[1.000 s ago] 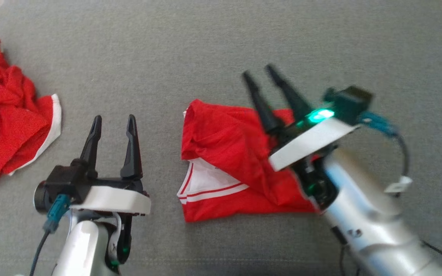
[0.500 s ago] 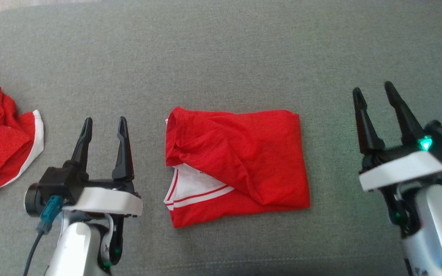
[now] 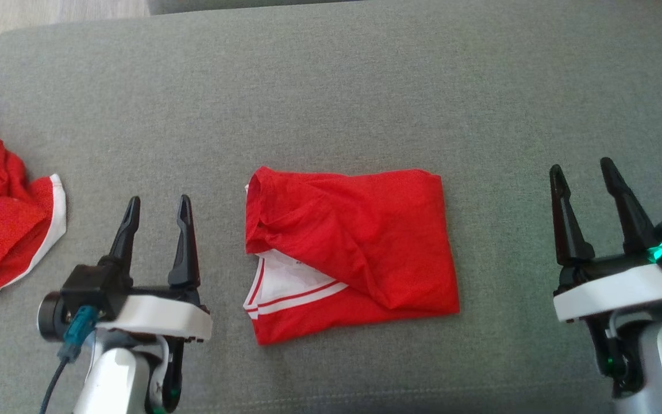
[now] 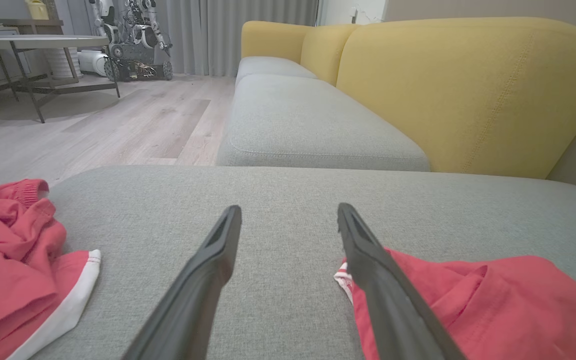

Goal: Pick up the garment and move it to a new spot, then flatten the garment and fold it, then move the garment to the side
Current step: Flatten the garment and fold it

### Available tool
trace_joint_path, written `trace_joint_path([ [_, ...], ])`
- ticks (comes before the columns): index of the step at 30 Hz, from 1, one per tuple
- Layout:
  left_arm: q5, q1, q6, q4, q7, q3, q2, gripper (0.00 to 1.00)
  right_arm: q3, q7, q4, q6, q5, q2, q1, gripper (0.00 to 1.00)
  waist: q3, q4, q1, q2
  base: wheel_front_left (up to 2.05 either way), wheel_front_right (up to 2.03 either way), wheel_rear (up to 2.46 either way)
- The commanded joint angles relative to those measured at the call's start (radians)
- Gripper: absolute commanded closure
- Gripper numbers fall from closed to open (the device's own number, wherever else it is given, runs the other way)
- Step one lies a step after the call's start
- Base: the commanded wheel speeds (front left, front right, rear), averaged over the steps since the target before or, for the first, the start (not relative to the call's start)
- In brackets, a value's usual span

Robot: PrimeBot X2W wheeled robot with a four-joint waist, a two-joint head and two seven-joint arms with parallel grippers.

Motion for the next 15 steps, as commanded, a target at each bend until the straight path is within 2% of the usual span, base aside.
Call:
trace_joint_path([
  [1, 0.006, -0.018, 0.008, -0.035, 0.002, 0.025, 0.022, 0.00, 0.015, 0.005, -0.043, -0.001, -0.007, 0.001, -0.005, 0.00, -0.001, 0.000, 0.0000, 0.0000, 0.00, 0.00, 0.00],
  [11, 0.001, -0.017, 0.015, -0.040, 0.007, 0.018, 0.025, 0.00, 0.021, 0.020, -0.043, -0.001, -0.004, -0.003, -0.003, 0.00, -0.007, 0.008, 0.0000, 0.0000, 0.00, 0.00, 0.00],
  [12, 0.000, -0.018, 0.015, -0.040, 0.007, 0.017, 0.025, 0.00, 0.025, 0.026, -0.038, -0.001, 0.002, -0.003, -0.005, 0.33, -0.005, 0.010, 0.0000, 0.0000, 0.00, 0.00, 0.00],
  [13, -0.001, -0.020, 0.015, -0.041, 0.007, 0.015, 0.025, 0.00, 0.030, 0.027, -0.033, -0.001, 0.005, -0.004, -0.010, 0.85, -0.003, 0.013, 0.0000, 0.0000, 0.00, 0.00, 0.00],
  [14, -0.001, -0.022, 0.015, -0.042, 0.007, 0.014, 0.025, 0.00, 0.038, 0.031, -0.025, -0.001, 0.006, -0.006, -0.016, 1.00, 0.000, 0.017, 0.0000, 0.0000, 0.00, 0.00, 0.00],
  [15, -0.001, -0.022, 0.015, -0.042, 0.007, 0.014, 0.025, 0.00, 0.038, 0.031, -0.025, -0.001, 0.006, -0.006, -0.016, 1.00, 0.000, 0.017, 0.0000, 0.0000, 0.00, 0.00, 0.00],
])
